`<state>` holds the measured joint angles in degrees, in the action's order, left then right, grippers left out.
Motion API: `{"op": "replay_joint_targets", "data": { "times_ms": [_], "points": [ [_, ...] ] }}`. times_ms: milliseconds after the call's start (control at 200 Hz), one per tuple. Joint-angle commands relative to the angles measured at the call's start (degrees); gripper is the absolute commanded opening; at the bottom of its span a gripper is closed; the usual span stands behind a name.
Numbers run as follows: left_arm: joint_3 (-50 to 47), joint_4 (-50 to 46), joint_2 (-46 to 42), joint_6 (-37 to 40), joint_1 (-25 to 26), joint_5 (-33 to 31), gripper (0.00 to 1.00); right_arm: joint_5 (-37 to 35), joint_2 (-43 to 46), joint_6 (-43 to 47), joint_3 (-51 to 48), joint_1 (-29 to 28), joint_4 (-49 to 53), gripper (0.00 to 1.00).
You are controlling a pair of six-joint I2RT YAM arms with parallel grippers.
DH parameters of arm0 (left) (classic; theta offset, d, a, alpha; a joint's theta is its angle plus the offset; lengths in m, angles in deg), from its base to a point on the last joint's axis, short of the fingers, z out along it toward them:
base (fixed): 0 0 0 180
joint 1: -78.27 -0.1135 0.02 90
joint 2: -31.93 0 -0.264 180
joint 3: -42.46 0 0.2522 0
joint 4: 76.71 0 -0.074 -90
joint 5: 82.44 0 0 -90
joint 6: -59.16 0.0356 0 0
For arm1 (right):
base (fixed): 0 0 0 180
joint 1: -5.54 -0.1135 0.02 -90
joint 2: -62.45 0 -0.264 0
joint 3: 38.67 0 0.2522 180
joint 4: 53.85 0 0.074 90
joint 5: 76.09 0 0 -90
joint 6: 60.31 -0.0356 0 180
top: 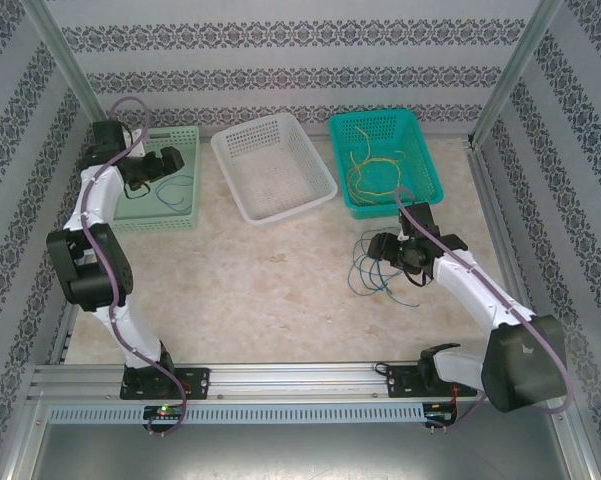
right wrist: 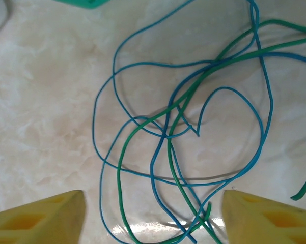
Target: Untangle the cables
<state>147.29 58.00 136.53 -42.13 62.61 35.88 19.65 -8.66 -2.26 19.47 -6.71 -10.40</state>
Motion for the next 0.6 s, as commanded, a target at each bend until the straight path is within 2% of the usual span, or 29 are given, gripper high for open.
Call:
{"op": "replay_joint_targets", "data": {
  "times_ms": [0,75,335,600],
  "points": [
    [-3.12,4.03,-7.3,-1.74,1.23,-0.9,1.0,0.19,-3.22,1.88,0.72,0.39,0.69,0.61],
    [-7.04,6.42,-11.36,-2.31,2.72,-1.93,1.0,2.85,-5.97,2.32,1.22,0.18,-0.12,0.56],
    [-17.09,9.48,-22.26,-1.85,10.76,-6.33,1.0,4.57,-11.62,4.41,4.31,-5.35,0.18,0.47],
    [-22.63,12.28,-27.63,-4.07,14.24,-4.9,1.0,5.61,-14.36,5.84,3.64,-8.09,1.33,0.44]
  ]
}}
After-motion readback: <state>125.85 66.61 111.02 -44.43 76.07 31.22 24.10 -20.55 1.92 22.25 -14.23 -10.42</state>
